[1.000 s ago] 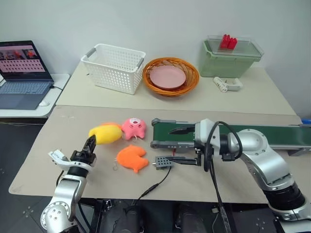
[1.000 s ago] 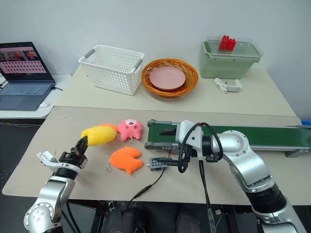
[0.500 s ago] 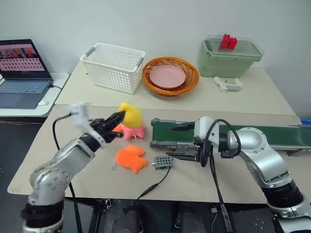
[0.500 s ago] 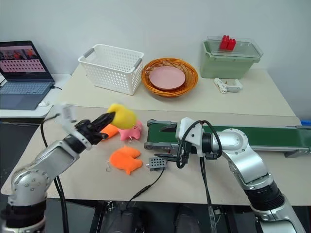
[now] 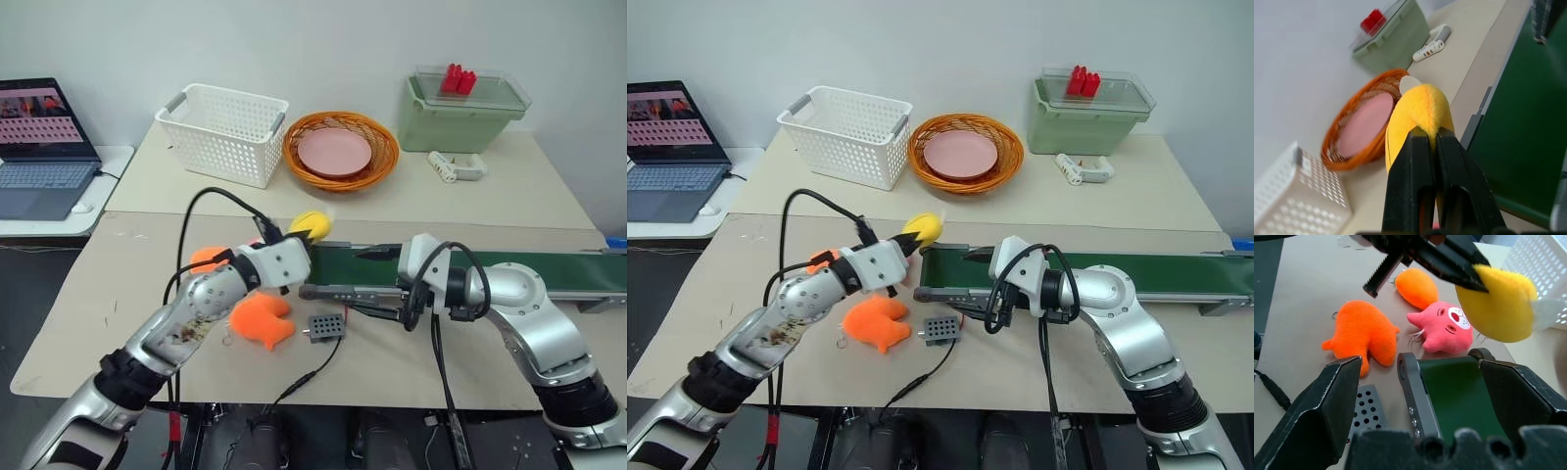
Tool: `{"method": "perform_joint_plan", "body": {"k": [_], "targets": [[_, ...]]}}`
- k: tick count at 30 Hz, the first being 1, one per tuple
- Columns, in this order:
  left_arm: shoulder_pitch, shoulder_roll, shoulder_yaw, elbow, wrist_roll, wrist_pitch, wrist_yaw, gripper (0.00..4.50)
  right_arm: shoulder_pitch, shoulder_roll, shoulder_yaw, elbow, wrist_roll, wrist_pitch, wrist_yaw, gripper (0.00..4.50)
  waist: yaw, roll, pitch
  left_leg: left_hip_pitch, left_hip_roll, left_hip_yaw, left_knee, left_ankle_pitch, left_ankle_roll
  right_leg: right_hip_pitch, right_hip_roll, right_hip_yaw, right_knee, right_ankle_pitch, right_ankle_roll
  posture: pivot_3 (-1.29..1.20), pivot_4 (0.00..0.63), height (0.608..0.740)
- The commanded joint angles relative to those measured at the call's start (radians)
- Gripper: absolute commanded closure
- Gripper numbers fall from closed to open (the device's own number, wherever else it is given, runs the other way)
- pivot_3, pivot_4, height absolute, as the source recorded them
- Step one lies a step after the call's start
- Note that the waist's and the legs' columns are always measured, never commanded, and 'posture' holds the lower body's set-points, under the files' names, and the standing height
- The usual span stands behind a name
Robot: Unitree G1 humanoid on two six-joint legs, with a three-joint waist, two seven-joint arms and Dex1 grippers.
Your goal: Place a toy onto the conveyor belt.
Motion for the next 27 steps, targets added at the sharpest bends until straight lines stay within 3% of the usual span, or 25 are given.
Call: {"method": "perform_joint_plan", "body": {"k": [1, 6, 13, 27], "targets": [[-0.044, -0.015, -0.048, 0.101, 0.184, -0.174, 0.012, 4.46, 0.003, -0.012, -0.042, -0.052, 0.003, 0.007, -0.02, 0.0, 0.0, 0.0, 0.0, 0.0, 0.0, 0.0, 0.0, 0.0, 0.0, 0.0, 0.0, 0.0, 0.0, 0.0, 0.0, 0.0, 0.15, 0.74], [-0.073, -0.071, -0.074, 0.234, 0.294, -0.363, 0.029, 4.46, 0.024, -0.026, -0.062, -0.082, 0.007, 0.026, -0.043, 0.0, 0.002, 0.0, 0.0, 0.0, 0.0, 0.0, 0.001, -0.001, 0.002, 0.0, -0.001, 0.0, 0.001, 0.0, 0.001, 0.0, 0.15, 0.74], [-0.075, -0.138, -0.06, 0.301, 0.303, -0.484, -0.011, 4.46, 0.045, -0.034, -0.076, -0.114, 0.01, 0.051, -0.066, 0.0, 0.001, 0.0, 0.0, -0.002, -0.001, 0.001, 0.004, -0.003, 0.006, 0.0, -0.003, 0.0, 0.001, 0.003, 0.005, 0.0, 0.15, 0.74], [-0.064, -0.19, -0.001, 0.352, 0.295, -0.48, -0.063, 4.46, 0.057, -0.035, -0.082, -0.127, 0.009, 0.061, -0.084, 0.0, 0.0, 0.0, 0.0, -0.002, -0.001, 0.001, 0.011, -0.004, 0.01, 0.002, -0.003, 0.001, 0.002, 0.005, 0.008, 0.0, 0.15, 0.74]]}}
